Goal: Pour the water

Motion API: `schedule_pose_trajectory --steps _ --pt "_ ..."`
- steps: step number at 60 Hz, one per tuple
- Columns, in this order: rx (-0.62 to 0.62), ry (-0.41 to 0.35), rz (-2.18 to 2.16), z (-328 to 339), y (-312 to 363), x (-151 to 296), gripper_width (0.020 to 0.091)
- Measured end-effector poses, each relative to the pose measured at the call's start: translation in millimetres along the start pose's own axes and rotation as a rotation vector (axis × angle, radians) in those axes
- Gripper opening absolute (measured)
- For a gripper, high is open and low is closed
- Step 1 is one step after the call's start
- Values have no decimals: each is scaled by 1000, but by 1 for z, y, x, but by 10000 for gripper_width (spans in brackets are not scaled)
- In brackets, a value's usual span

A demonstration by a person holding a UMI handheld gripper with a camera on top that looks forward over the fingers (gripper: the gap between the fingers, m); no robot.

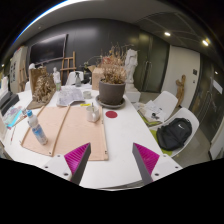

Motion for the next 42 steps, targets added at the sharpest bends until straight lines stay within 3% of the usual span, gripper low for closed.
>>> schedule_pose_trajectory --steps 11,25,42 --pt "82 8 46 4 52 -9 854" --pt "185 -19 83 -1 203 -37 856" --pt "279 -154 88 -53 341 -31 850"
Point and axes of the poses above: the point between the fingertips, and its own axes, seen from behind it with the camera up: y to the left, x up, z backward, against the way the camera looks, the point moved 9 cm from there along z, backward, against the way the camera looks, and after that the axes turned 4 degrees about y, right-handed, at the moved point
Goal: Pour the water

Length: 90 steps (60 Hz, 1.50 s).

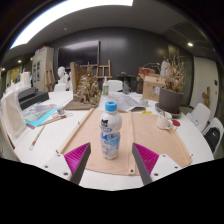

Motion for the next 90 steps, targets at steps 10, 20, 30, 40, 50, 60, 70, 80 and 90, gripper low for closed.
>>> schedule_pose_trajectory --steps 10,20,30,40,50,60,70,80,90 --pt "-53 -27 -35 -72 12 1 847" --pt "-74 -66 -77 -112 10 3 617" --pt "-78 -90 -37 -119 12 6 449" --pt "-66 -60 19 -120 16 10 372" --pt "-22 -87 -28 -107 10 50 372" --pt "124 -164 -330 -101 -18 135 370" --pt "370 -198 -817 -115 -74 210 365" --pt "542 -177 -1263 -160 -142 233 367" --pt "673 -120 -1672 -205 -192 217 369"
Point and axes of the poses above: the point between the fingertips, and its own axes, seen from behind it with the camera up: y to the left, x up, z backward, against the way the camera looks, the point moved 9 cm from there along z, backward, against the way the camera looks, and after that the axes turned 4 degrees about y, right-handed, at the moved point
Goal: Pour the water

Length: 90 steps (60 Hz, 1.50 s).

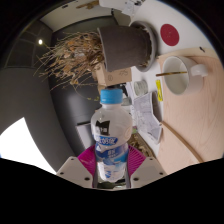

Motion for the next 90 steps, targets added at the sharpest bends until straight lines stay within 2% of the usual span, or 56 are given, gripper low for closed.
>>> schedule_pose_trajectory --steps 14,28,41,56,61,65,72,78,90 --pt "42 -6 -363 -9 -43 41 369" --pt "-5 23 -358 -12 -54 45 369" --pt "-128 55 208 -6 -12 50 367" --pt "-204 -94 1072 21 88 109 370" --pt "-287 -143 1272 27 99 141 370" --pt "-364 -179 1430 41 91 168 370" --pt "-516 -192 1603 47 62 216 370" --pt "-616 -164 1666 52 29 248 370" --pt "-692 -98 1659 49 -37 283 372"
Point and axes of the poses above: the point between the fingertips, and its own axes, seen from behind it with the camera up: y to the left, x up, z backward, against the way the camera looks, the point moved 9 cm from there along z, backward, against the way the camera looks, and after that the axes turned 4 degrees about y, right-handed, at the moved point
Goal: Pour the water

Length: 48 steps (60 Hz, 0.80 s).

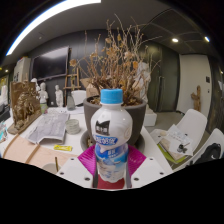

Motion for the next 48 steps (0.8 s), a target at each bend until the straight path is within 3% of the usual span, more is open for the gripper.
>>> schedule_pose_trajectory --steps 13,15,23,25,27,28,29,32,36,48 --pt "19 67 -57 -16 4 -45 383" --pt "16 36 -57 -16 4 -44 388" --pt "8 35 -61 -12 4 -47 515" --pt "5 48 -66 -10 4 -48 584" --pt "4 59 -71 -6 4 -47 720" --pt "2 62 -73 -3 4 -45 834" --pt "-1 64 -74 0 4 -43 875" --pt "-18 76 -77 11 3 -39 814" --pt "-47 95 -85 29 2 -32 862" --pt "-89 119 -112 127 26 -6 851"
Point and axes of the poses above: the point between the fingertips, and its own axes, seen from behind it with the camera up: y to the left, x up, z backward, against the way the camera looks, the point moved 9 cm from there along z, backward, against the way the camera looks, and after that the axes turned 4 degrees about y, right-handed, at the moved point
